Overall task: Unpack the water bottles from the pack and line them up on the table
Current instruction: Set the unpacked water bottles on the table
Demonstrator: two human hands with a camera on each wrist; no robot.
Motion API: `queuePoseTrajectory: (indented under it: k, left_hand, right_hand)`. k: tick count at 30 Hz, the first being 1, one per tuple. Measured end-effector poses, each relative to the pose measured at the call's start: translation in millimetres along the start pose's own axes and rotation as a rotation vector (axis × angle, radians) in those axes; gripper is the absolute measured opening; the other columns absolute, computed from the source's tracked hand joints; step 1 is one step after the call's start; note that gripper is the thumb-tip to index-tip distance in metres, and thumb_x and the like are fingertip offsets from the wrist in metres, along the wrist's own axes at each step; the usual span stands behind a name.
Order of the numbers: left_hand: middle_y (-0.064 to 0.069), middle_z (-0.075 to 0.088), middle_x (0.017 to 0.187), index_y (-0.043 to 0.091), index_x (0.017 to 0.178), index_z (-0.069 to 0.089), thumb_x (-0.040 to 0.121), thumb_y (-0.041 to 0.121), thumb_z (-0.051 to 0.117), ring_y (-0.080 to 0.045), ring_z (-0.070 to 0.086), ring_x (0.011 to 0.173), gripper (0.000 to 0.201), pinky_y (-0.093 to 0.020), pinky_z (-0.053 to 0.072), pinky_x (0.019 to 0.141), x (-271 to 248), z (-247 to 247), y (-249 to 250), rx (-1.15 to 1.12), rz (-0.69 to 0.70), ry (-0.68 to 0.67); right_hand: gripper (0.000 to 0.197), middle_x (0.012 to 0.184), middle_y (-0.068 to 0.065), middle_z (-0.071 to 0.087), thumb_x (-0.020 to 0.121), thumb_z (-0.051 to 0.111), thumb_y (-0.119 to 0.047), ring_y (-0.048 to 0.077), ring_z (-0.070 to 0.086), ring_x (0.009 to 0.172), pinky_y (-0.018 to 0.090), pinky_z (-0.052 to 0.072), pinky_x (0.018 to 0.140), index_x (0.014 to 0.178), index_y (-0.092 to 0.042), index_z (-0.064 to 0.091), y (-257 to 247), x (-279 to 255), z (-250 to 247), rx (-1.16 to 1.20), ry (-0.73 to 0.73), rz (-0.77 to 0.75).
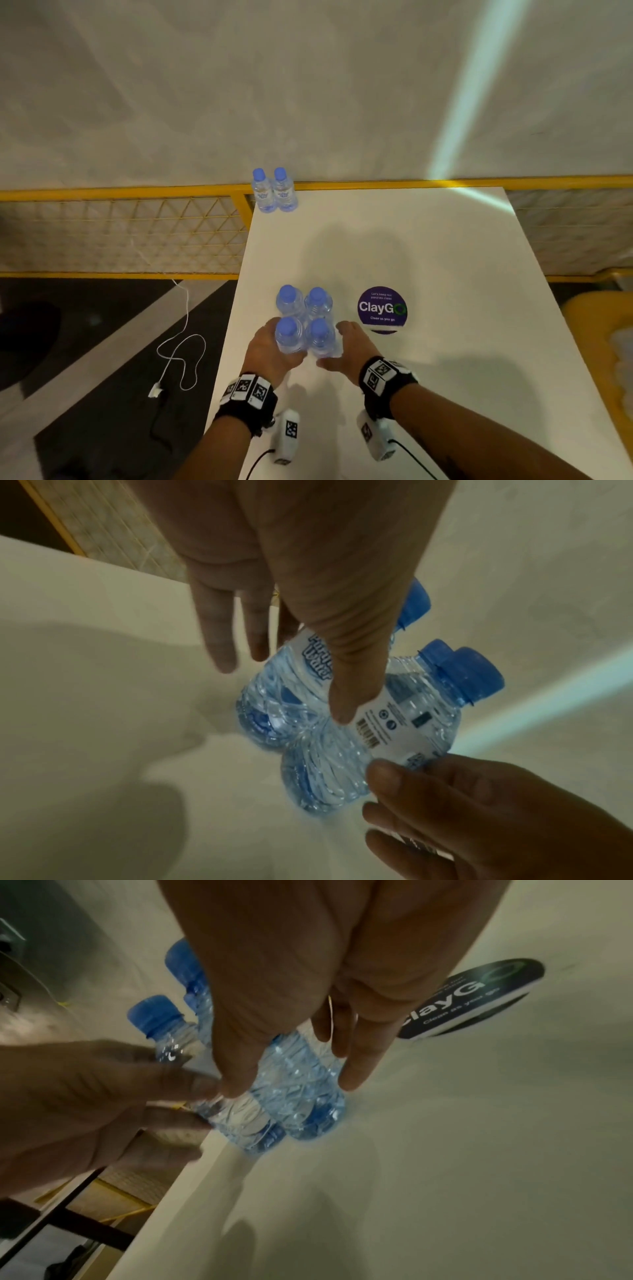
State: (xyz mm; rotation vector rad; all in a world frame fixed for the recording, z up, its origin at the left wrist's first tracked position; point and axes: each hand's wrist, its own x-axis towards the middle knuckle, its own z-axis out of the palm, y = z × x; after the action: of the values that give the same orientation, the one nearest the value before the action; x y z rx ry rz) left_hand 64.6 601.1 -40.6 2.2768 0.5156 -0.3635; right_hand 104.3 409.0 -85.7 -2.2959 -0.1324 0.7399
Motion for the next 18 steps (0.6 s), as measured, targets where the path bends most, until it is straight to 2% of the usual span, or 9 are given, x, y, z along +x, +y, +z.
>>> queuePoseTrajectory:
  k: [2, 3, 5, 8, 10, 12, 13, 15, 18]
  left_hand:
    - [-0.005, 0.062, 0.122, 0.019, 0.126, 0.051, 0.066, 0.040, 0.091, -0.026, 0.064, 0.108, 0.075, -0.042, 0.053, 0.094, -8, 1, -13, 0.029, -0.147, -0.004]
    - [-0.007, 0.059, 0.126, 0.015, 0.131, 0.048, 0.063, 0.049, 0.089, -0.028, 0.062, 0.112, 0.086, -0.040, 0.051, 0.094, -12, 2, -20, 0.093, -0.207, -0.035]
    - [-0.006, 0.063, 0.121, 0.013, 0.121, 0.056, 0.063, 0.065, 0.079, -0.026, 0.063, 0.111, 0.081, -0.034, 0.048, 0.090, -19, 7, -26, 0.275, -0.215, -0.180]
    - [0.000, 0.069, 0.103, 0.015, 0.103, 0.065, 0.075, 0.068, 0.069, -0.016, 0.065, 0.098, 0.060, -0.027, 0.042, 0.080, -37, 26, 7, 0.533, -0.047, -0.511]
    - [-0.003, 0.073, 0.113, 0.016, 0.092, 0.070, 0.078, 0.061, 0.072, -0.007, 0.068, 0.094, 0.047, -0.025, 0.041, 0.076, -42, 54, 42, 0.588, 0.048, -0.685]
    - [-0.004, 0.072, 0.121, 0.018, 0.074, 0.065, 0.075, 0.059, 0.073, -0.005, 0.068, 0.093, 0.042, -0.025, 0.044, 0.075, -44, 90, 84, 0.578, 0.122, -0.789]
    - [-0.001, 0.073, 0.114, 0.022, 0.076, 0.065, 0.073, 0.062, 0.072, -0.008, 0.067, 0.095, 0.041, -0.027, 0.047, 0.078, -45, 111, 107, 0.583, 0.161, -0.817]
    - [0.008, 0.070, 0.104, 0.028, 0.097, 0.067, 0.073, 0.064, 0.071, -0.009, 0.066, 0.095, 0.043, -0.027, 0.050, 0.085, -53, 154, 156, 0.583, 0.262, -0.839]
    - [0.011, 0.070, 0.108, 0.028, 0.119, 0.066, 0.079, 0.060, 0.071, -0.006, 0.066, 0.098, 0.052, -0.025, 0.053, 0.091, -82, 220, 230, 0.526, 0.448, -0.904]
  right_hand:
    - [0.088, 0.126, -0.002, 0.047, 0.063, 0.081, -0.057, 0.017, 0.055, 0.109, 0.031, 0.047, 0.093, 0.133, -0.019, 0.043, 10, -6, -12, -0.023, -0.052, 0.017]
    - [0.084, 0.128, -0.002, 0.050, 0.065, 0.079, -0.058, 0.017, 0.057, 0.109, 0.031, 0.048, 0.093, 0.132, -0.020, 0.045, 18, -10, -21, -0.027, -0.070, 0.017]
    - [0.068, 0.124, -0.001, 0.056, 0.072, 0.077, -0.055, 0.014, 0.060, 0.101, 0.026, 0.049, 0.086, 0.125, -0.019, 0.053, 39, -29, -48, -0.034, -0.100, 0.007]
    - [0.045, 0.112, -0.006, 0.063, 0.079, 0.071, -0.052, 0.010, 0.063, 0.093, 0.026, 0.052, 0.083, 0.112, -0.025, 0.059, 94, -72, -97, -0.039, -0.078, 0.064]
    - [0.033, 0.104, -0.012, 0.064, 0.080, 0.068, -0.052, 0.005, 0.063, 0.088, 0.024, 0.052, 0.081, 0.104, -0.031, 0.060, 142, -110, -127, -0.011, -0.009, 0.134]
    - [0.023, 0.098, -0.015, 0.064, 0.082, 0.067, -0.050, -0.001, 0.061, 0.082, 0.015, 0.046, 0.072, 0.097, -0.035, 0.060, 190, -153, -154, 0.033, 0.073, 0.227]
    - [0.020, 0.095, -0.016, 0.065, 0.083, 0.068, -0.048, -0.001, 0.061, 0.081, 0.012, 0.043, 0.068, 0.095, -0.034, 0.061, 214, -175, -167, 0.064, 0.130, 0.280]
    - [0.014, 0.093, -0.015, 0.067, 0.085, 0.069, -0.041, -0.003, 0.061, 0.079, 0.010, 0.042, 0.063, 0.092, -0.030, 0.065, 254, -218, -188, 0.134, 0.261, 0.370]
    - [0.008, 0.085, -0.008, 0.067, 0.087, 0.070, -0.028, 0.000, 0.059, 0.073, 0.015, 0.043, 0.061, 0.087, -0.021, 0.067, 308, -276, -214, 0.249, 0.438, 0.496]
